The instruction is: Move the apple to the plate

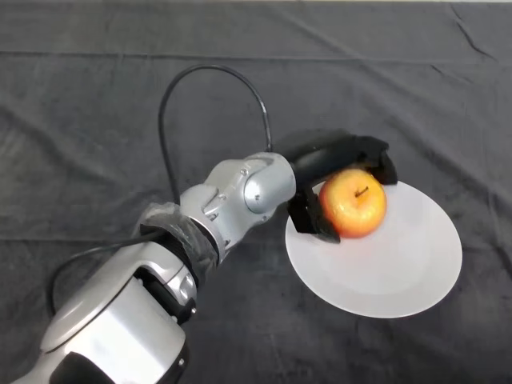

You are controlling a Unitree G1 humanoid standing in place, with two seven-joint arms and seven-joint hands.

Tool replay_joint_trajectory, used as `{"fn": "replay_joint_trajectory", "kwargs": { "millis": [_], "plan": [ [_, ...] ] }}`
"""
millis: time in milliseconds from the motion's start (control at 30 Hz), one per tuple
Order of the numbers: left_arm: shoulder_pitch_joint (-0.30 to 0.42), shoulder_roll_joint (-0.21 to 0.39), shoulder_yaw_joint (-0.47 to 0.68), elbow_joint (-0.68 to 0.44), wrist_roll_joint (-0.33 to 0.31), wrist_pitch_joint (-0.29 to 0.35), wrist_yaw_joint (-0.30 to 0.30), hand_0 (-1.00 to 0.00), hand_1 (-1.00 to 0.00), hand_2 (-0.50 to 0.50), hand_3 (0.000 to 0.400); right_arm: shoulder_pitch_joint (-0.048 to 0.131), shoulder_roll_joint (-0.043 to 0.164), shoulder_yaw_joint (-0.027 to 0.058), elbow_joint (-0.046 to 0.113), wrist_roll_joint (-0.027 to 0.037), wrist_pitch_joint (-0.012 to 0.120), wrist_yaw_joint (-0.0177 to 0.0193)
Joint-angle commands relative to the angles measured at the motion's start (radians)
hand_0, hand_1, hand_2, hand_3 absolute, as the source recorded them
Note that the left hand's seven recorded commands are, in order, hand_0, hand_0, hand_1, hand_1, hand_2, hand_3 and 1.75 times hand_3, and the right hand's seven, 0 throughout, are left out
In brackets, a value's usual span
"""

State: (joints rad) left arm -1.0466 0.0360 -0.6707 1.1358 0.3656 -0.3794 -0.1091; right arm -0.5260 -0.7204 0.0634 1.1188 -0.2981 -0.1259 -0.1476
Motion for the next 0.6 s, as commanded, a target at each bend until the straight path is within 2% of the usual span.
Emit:
{"fn": "replay_joint_trajectory", "kwargs": {
  "millis": [33,167,267,333,367,400,433,467,600],
  "plan": [
    [0.015,0.028,-0.04,-0.068,0.002,-0.019,-0.001,-1.0,-0.89,-0.06,0.4,0.079,0.055,0.0303,0.054,-0.0235,0.01,0.0099],
    [0.024,0.037,-0.074,-0.066,-0.003,-0.017,-0.009,-1.0,-0.82,-0.09,0.4,0.079,0.055,0.0304,0.054,-0.0235,0.009,0.0098],
    [0.021,0.039,-0.092,-0.065,-0.009,-0.01,-0.016,-1.0,-0.67,-0.17,0.4,0.079,0.055,0.0305,0.055,-0.0236,0.009,0.0097],
    [0.019,0.04,-0.101,-0.066,-0.012,-0.006,-0.019,-0.93,-0.63,-0.15,0.37,0.079,0.055,0.0305,0.055,-0.0236,0.009,0.0097],
    [0.017,0.041,-0.105,-0.066,-0.015,-0.004,-0.02,-0.7,-0.47,-0.11,0.281,0.079,0.055,0.0306,0.055,-0.0236,0.009,0.0097],
    [0.016,0.042,-0.109,-0.066,-0.017,-0.002,-0.021,-0.57,-0.21,-0.18,0.227,0.078,0.055,0.0306,0.055,-0.0237,0.009,0.0096],
    [0.015,0.043,-0.112,-0.066,-0.018,-0.001,-0.022,-0.07,0.0,-0.04,0.03,0.078,0.055,0.0306,0.055,-0.0237,0.009,0.0096],
    [0.014,0.045,-0.114,-0.066,-0.021,0.0,-0.022,0.0,0.0,0.0,0.0,0.078,0.055,0.0306,0.056,-0.0237,0.009,0.0096],
    [0.01,0.05,-0.119,-0.066,-0.03,0.004,-0.02,0.0,0.0,0.0,0.0,0.078,0.055,0.0307,0.056,-0.0238,0.008,0.0095]
  ]
}}
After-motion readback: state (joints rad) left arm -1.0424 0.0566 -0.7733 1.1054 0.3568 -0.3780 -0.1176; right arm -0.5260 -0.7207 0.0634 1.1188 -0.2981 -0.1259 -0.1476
